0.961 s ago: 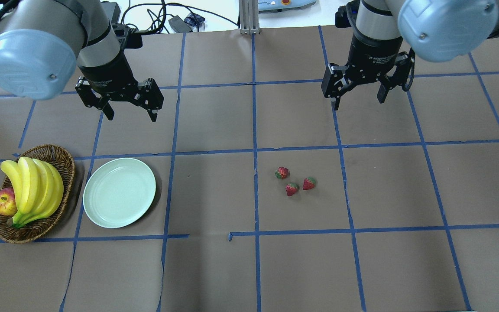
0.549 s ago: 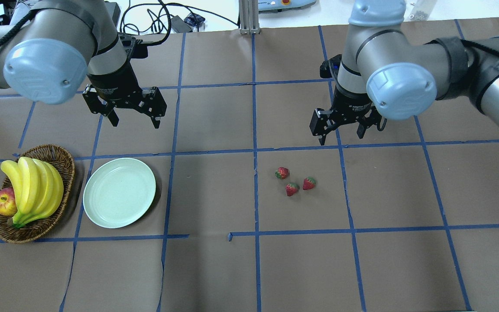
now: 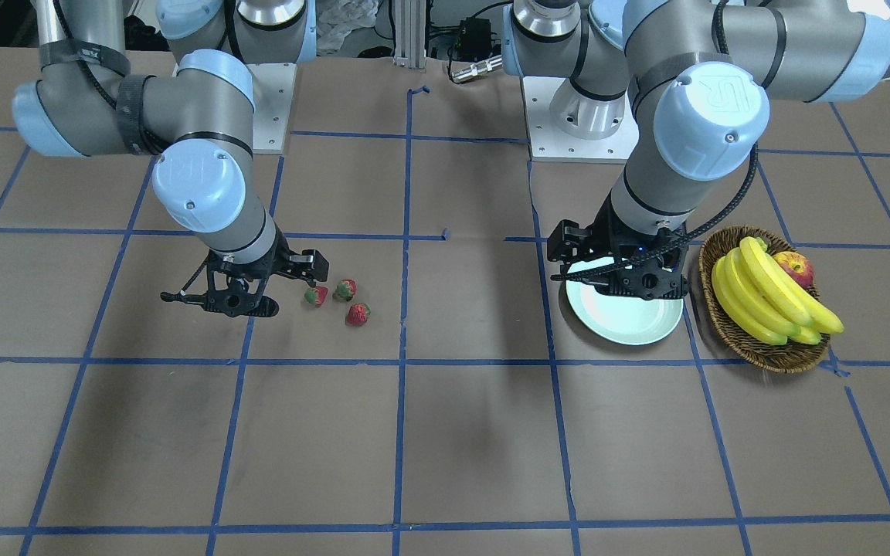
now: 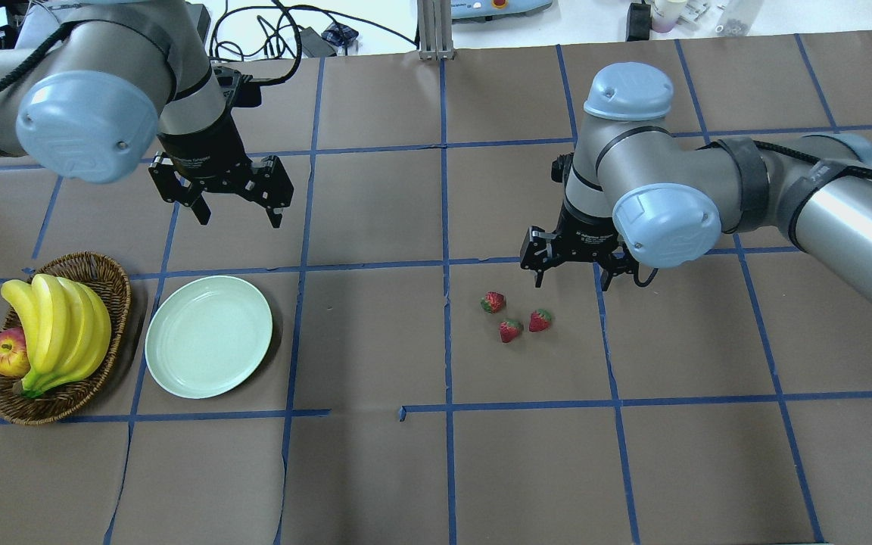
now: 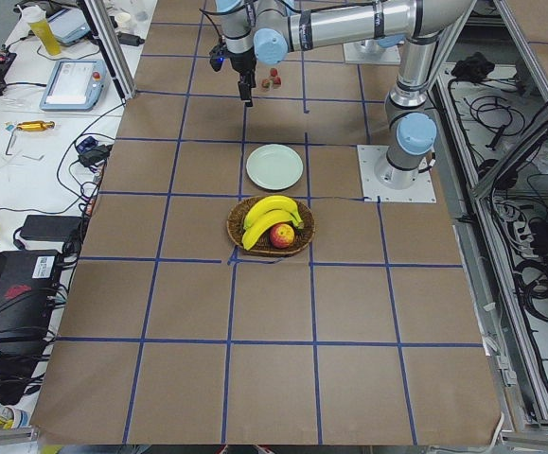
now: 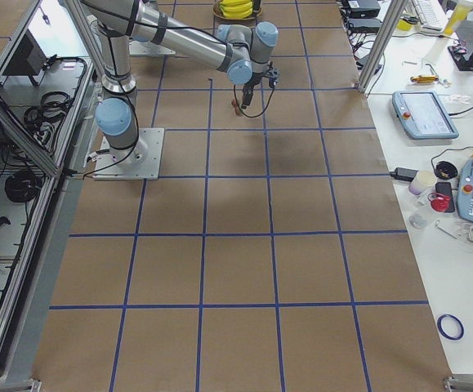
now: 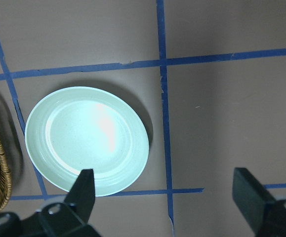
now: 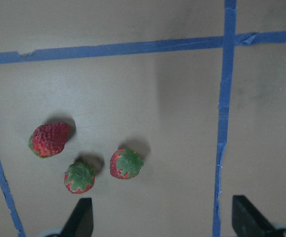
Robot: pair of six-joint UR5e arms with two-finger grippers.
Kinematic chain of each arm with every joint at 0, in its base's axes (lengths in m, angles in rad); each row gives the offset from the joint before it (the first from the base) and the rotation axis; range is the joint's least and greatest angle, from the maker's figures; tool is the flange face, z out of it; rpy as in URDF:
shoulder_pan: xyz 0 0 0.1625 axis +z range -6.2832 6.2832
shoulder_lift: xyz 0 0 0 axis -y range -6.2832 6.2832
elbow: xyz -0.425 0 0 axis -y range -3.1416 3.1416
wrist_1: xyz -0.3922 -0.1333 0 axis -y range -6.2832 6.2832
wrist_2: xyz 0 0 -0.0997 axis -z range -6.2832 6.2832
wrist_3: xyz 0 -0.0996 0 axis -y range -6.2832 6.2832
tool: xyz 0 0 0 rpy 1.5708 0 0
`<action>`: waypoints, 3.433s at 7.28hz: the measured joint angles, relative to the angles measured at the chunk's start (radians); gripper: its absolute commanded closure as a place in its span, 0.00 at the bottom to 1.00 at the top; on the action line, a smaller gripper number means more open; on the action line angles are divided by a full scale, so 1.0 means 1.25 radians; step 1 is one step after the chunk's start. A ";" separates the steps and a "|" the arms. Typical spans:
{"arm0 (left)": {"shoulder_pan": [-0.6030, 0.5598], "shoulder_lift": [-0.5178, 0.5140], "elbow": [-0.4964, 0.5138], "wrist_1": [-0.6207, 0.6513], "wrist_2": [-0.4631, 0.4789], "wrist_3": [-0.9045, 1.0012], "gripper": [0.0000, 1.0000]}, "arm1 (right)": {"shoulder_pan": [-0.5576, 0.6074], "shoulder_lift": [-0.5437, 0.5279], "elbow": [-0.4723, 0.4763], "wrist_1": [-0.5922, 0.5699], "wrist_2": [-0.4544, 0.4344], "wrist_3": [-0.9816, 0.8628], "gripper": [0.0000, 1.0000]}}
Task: Collect all strawberries into plate
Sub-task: 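Lower the right gripper over the cluster of three strawberries, then close the right gripper on one strawberry and lift it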
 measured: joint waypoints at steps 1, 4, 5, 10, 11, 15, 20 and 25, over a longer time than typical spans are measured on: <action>0.000 -0.001 -0.002 0.000 0.000 -0.001 0.00 | 0.000 0.009 0.001 -0.002 0.002 0.068 0.00; -0.002 -0.001 -0.009 -0.001 0.000 -0.003 0.00 | -0.001 0.038 -0.008 -0.012 0.006 0.213 0.00; -0.002 -0.001 -0.010 0.000 0.000 -0.004 0.00 | -0.001 0.044 -0.010 -0.015 0.014 0.268 0.00; -0.002 0.002 -0.009 0.000 0.001 -0.004 0.00 | -0.002 0.100 -0.003 -0.095 0.086 0.490 0.01; -0.002 0.003 -0.009 0.000 0.001 -0.004 0.00 | -0.002 0.103 0.004 -0.096 0.086 0.506 0.05; -0.002 0.002 -0.011 0.000 0.000 -0.003 0.00 | -0.002 0.115 0.030 -0.095 0.094 0.508 0.37; -0.002 0.001 -0.010 0.001 0.000 0.000 0.00 | -0.002 0.114 0.033 -0.087 0.088 0.429 1.00; -0.002 0.004 -0.010 0.001 0.001 0.003 0.00 | 0.004 0.096 -0.111 0.039 0.043 0.372 1.00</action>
